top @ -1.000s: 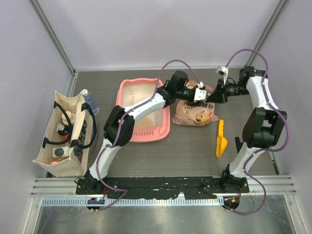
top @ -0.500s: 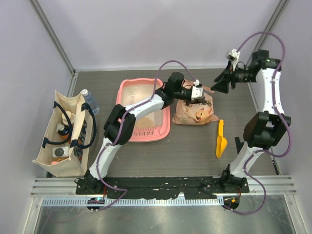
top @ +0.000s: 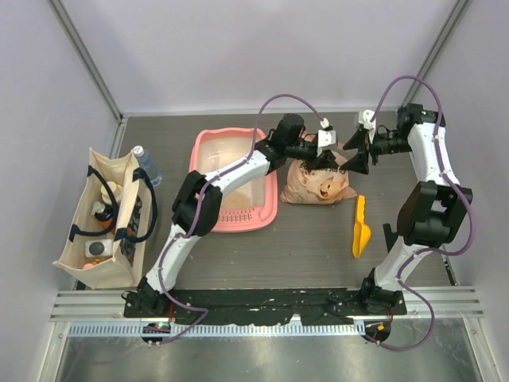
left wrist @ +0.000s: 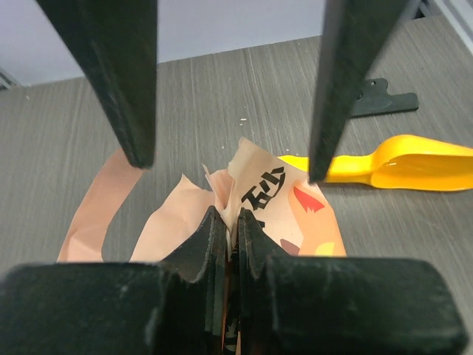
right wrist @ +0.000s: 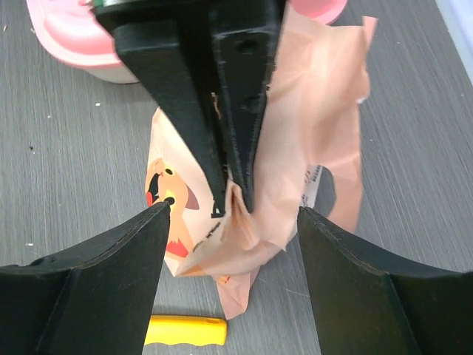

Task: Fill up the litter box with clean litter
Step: Close the cat litter bag at the center of the board.

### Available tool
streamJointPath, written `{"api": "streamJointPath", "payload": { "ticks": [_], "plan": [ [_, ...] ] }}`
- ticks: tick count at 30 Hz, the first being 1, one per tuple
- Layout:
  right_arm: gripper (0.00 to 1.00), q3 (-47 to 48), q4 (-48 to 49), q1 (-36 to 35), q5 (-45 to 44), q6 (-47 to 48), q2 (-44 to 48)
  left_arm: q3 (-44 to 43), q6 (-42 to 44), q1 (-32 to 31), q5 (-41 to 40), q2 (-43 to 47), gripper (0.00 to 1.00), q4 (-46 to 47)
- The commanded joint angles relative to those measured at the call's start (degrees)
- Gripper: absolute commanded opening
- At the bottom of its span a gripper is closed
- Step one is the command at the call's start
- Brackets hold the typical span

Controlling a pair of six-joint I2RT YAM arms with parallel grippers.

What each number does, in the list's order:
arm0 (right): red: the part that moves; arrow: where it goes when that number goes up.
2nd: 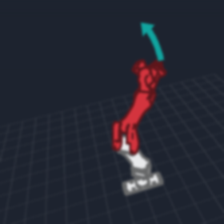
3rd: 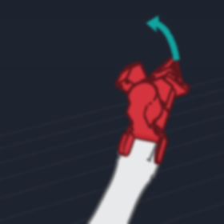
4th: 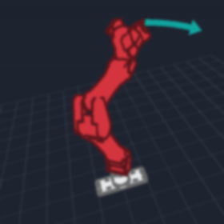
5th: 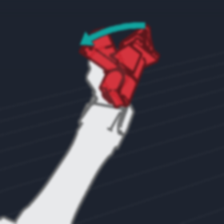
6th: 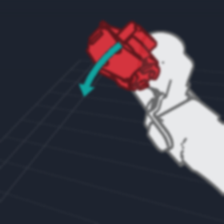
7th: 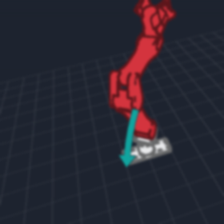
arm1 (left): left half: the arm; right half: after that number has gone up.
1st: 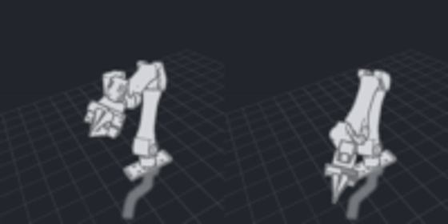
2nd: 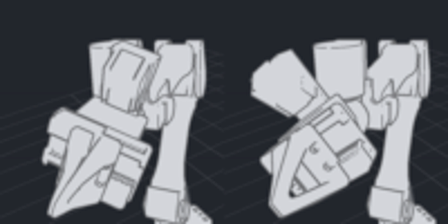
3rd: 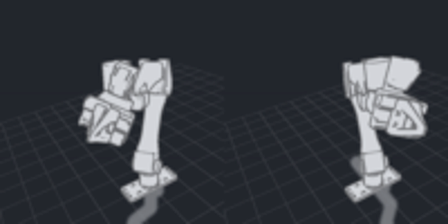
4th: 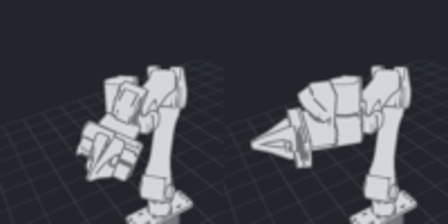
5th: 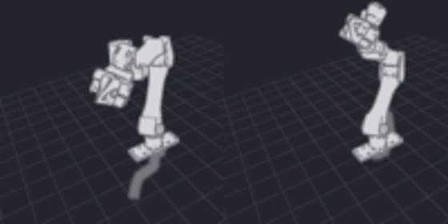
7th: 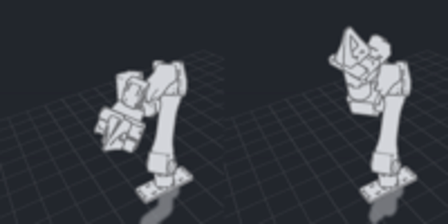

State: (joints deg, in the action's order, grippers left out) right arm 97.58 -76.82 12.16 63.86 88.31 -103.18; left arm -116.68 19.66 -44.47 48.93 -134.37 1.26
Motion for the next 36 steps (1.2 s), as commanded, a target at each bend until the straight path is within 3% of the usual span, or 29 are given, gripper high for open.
{"api": "streamJointPath", "payload": {
  "ticks": [1, 10, 15, 18, 21, 26, 33, 36],
  "plan": [
    [0.75, -2.39, -9.32, -1.00, -0.40, 9.50, 0.26, -7.75, -8.13, -0.01, -0.06, -1.86, 0.00, 0.68],
    [0.74, -2.66, -9.49, -1.00, -0.49, 17.15, -4.05, -12.86, -10.43, 0.35, 2.75, -3.45, 0.00, -3.27],
    [0.68, 0.41, -9.40, -1.09, 1.62, 18.47, -8.43, -13.57, -11.57, 0.61, 3.28, -3.53, 0.01, -4.33],
    [0.58, 2.52, -9.32, -1.35, 2.41, 18.47, -10.55, -14.62, -12.89, 0.87, 2.84, -3.71, 0.11, -5.03],
    [0.55, 4.37, -9.32, -1.35, 5.56, 16.73, -11.52, -16.55, -16.75, 1.57, 2.40, -4.85, 0.18, -5.30],
    [0.61, 4.64, -9.40, -1.62, 8.39, 16.89, -11.17, -18.49, -34.57, 2.63, 4.07, -7.31, 0.15, -1.52],
    [0.65, 5.16, -9.58, -1.53, 8.04, 19.09, -9.94, -18.14, -36.80, 2.72, 5.30, -7.75, 0.08, 0.15],
    [0.60, 5.43, -9.49, -1.44, 7.95, 19.35, -11.51, -18.58, -38.55, 2.98, 6.00, -8.02, 0.01, 0.59]
  ]
}}
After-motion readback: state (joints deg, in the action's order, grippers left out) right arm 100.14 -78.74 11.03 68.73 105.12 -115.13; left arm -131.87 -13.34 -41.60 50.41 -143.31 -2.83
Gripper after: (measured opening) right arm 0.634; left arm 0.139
